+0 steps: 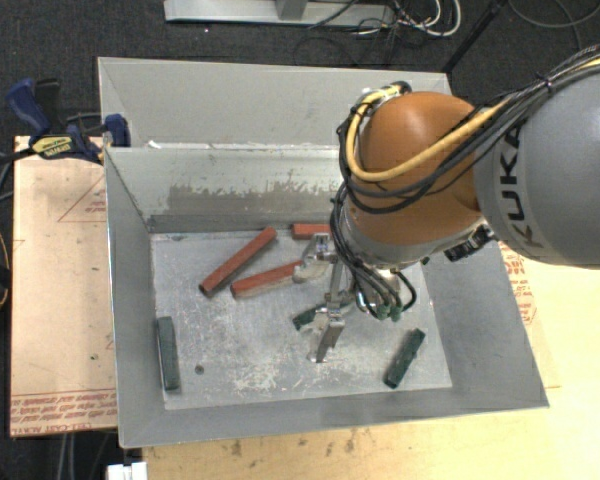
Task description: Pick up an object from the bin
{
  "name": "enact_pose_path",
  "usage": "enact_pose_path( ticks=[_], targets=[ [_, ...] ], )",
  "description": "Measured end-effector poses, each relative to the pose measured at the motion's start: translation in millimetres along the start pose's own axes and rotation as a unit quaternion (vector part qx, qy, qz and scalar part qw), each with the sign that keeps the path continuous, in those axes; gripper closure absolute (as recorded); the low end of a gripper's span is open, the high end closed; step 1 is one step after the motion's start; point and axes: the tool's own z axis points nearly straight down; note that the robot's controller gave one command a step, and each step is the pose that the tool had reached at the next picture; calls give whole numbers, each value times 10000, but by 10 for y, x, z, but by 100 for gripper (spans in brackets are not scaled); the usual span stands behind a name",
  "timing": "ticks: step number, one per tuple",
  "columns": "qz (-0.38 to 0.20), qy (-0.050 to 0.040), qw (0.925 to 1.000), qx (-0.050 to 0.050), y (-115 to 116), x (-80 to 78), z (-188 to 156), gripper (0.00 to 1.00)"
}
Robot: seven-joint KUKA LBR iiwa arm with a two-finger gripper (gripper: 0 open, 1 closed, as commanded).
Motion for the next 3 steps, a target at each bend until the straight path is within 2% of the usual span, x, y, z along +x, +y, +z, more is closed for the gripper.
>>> enact_pose_path(
  ticks=[1, 2, 3],
  targets=[
    [15, -38, 10000, -5, -7, -16, -35, 0],
    [-177, -75, 9998, -9, -378, -182, 501, 0],
    [1, -40, 10000, -3, -697, -418, 913, 0]
  ],
)
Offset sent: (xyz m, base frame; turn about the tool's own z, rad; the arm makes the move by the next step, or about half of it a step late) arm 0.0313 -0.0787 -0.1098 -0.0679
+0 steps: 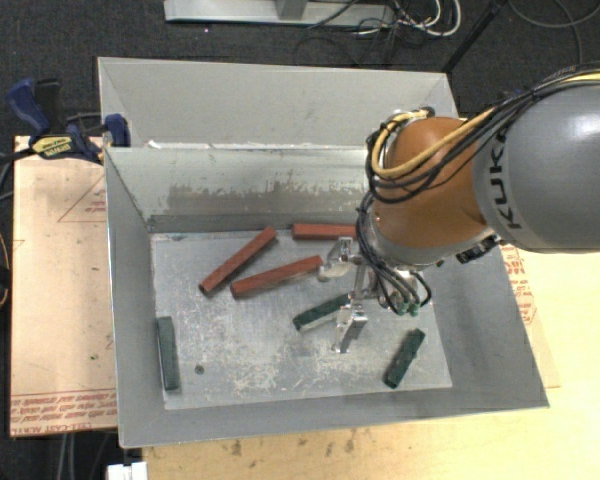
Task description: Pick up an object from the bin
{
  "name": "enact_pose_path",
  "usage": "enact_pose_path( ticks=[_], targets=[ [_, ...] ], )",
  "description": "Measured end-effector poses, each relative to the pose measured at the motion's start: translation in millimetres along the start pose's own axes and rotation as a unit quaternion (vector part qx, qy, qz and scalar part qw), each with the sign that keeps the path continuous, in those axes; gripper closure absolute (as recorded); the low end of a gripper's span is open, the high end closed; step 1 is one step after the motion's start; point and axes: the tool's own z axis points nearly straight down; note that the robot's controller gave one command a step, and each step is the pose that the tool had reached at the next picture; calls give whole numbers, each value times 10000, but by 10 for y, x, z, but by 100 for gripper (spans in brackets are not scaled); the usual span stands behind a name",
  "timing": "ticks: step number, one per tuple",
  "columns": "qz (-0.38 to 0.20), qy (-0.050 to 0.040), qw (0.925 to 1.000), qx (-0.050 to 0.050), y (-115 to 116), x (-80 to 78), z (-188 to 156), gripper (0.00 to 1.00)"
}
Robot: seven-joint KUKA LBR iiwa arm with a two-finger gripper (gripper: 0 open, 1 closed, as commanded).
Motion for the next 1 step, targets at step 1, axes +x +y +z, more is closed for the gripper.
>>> enact_pose_path(
  ticks=[1],
  targets=[
    [-956, -89, 9954, -10, 70, -180, 716, 100]
  ],
)
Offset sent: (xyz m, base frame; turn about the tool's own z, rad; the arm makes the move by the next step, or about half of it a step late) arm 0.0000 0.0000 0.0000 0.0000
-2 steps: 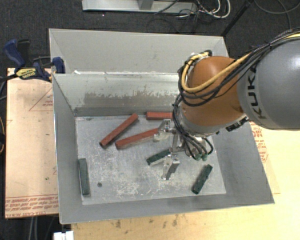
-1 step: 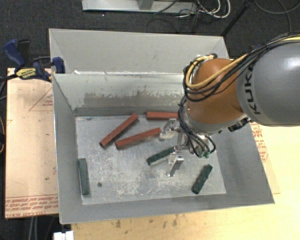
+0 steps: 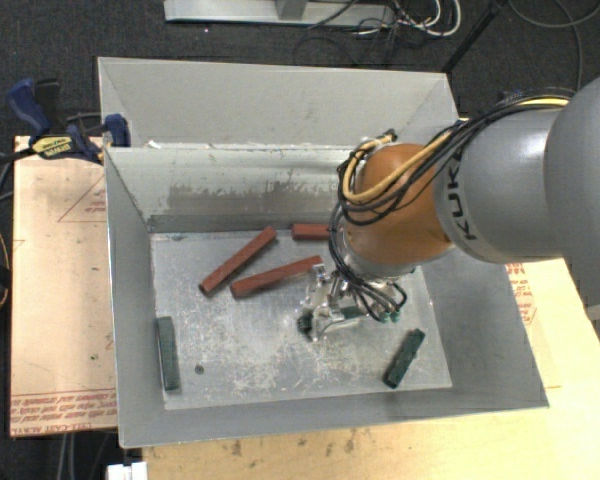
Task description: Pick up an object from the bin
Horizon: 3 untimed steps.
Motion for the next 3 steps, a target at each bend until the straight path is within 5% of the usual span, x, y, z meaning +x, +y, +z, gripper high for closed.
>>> enact_pose_path(
  ticks=[1, 2, 3],
  targets=[
    [0, 0, 10000, -1, 0, 0, 0, 100],
    [384, 80, 9992, 1, 184, 181, -1160, 100],
    [387, 81, 9992, 2, 183, 182, -1160, 100]
  ],
)
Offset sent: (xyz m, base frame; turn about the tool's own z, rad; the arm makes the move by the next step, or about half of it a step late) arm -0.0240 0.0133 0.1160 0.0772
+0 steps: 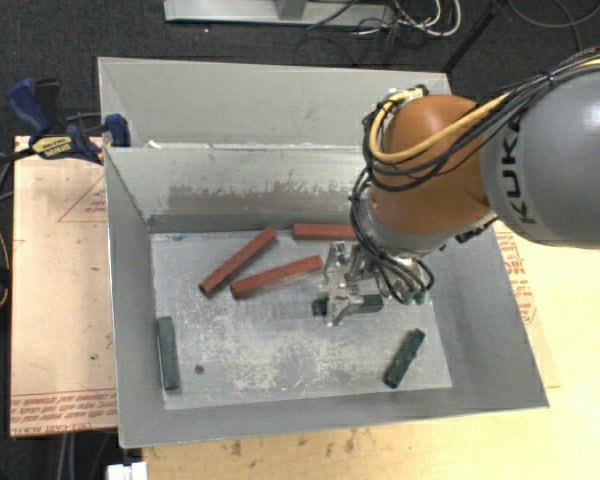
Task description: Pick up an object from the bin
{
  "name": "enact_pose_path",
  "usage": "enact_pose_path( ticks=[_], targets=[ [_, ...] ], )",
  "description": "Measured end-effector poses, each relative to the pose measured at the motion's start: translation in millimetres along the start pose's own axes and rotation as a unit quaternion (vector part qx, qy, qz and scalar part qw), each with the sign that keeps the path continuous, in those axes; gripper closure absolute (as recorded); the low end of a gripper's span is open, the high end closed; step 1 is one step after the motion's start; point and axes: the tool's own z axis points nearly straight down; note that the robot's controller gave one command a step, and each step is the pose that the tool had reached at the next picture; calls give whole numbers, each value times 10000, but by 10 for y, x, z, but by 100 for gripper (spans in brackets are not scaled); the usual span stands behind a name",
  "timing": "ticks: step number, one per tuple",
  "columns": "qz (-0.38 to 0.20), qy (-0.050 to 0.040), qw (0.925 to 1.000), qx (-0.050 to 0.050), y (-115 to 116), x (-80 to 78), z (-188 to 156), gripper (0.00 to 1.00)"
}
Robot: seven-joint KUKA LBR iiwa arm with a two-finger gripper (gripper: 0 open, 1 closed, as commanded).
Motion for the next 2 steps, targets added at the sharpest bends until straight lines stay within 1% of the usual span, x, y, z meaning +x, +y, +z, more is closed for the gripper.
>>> enact_pose_path(
  ticks=[1, 2],
  targets=[
    [-3184, -13, 9480, 9, -684, 271, -1198, 100],
    [-3188, -9, 9478, 4, -678, 272, -1194, 100]
  ],
)
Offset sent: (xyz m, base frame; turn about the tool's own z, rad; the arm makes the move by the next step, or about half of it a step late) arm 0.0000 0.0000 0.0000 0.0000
